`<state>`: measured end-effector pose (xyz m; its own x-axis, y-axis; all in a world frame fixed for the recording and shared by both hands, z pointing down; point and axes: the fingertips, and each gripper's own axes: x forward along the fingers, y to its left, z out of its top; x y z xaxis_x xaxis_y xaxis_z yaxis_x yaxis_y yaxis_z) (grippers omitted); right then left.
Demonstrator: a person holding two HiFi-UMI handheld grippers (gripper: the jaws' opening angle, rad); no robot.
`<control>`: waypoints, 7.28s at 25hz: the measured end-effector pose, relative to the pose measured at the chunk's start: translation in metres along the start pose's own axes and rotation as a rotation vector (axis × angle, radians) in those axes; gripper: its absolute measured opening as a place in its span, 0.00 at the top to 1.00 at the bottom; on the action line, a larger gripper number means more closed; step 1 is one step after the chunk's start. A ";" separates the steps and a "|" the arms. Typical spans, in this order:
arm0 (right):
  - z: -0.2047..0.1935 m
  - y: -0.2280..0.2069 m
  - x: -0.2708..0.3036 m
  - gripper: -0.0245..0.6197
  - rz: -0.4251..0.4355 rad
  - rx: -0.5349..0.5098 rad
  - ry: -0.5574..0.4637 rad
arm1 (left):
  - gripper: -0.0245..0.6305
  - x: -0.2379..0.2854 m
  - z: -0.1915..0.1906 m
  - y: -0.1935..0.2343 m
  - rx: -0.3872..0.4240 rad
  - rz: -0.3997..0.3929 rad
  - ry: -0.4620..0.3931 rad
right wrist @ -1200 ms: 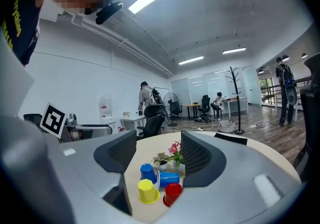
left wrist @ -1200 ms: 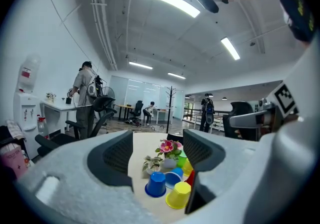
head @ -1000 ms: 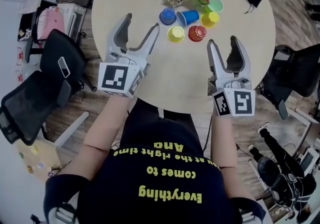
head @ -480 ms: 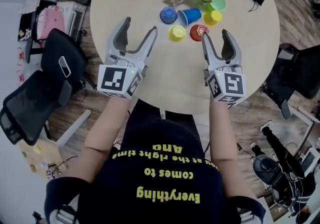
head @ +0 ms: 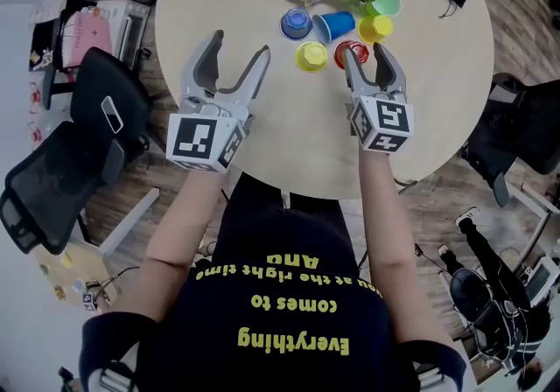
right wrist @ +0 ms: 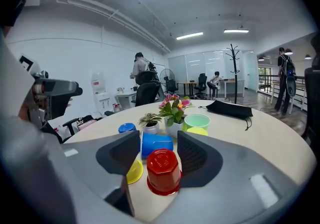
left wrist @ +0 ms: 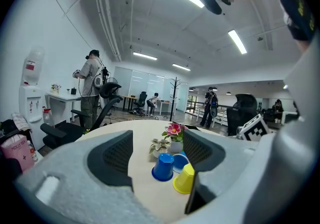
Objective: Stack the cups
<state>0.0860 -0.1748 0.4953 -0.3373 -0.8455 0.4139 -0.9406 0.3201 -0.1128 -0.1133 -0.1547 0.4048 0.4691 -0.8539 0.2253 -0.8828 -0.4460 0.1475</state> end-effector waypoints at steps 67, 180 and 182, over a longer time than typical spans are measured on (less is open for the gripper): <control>-0.092 0.160 -0.101 0.63 0.280 -0.277 0.193 | 0.48 -0.099 0.018 -0.027 0.090 0.045 -0.040; -0.126 0.082 -0.145 0.63 0.115 -0.179 0.281 | 0.48 -0.049 0.024 -0.053 0.101 -0.096 -0.024; -0.128 0.082 -0.145 0.63 0.122 -0.173 0.288 | 0.48 -0.048 0.024 -0.054 0.100 -0.098 -0.025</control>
<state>0.0627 0.0293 0.5418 -0.3996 -0.6494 0.6470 -0.8656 0.4997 -0.0330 -0.0890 -0.0964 0.3631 0.5534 -0.8109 0.1904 -0.8315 -0.5510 0.0704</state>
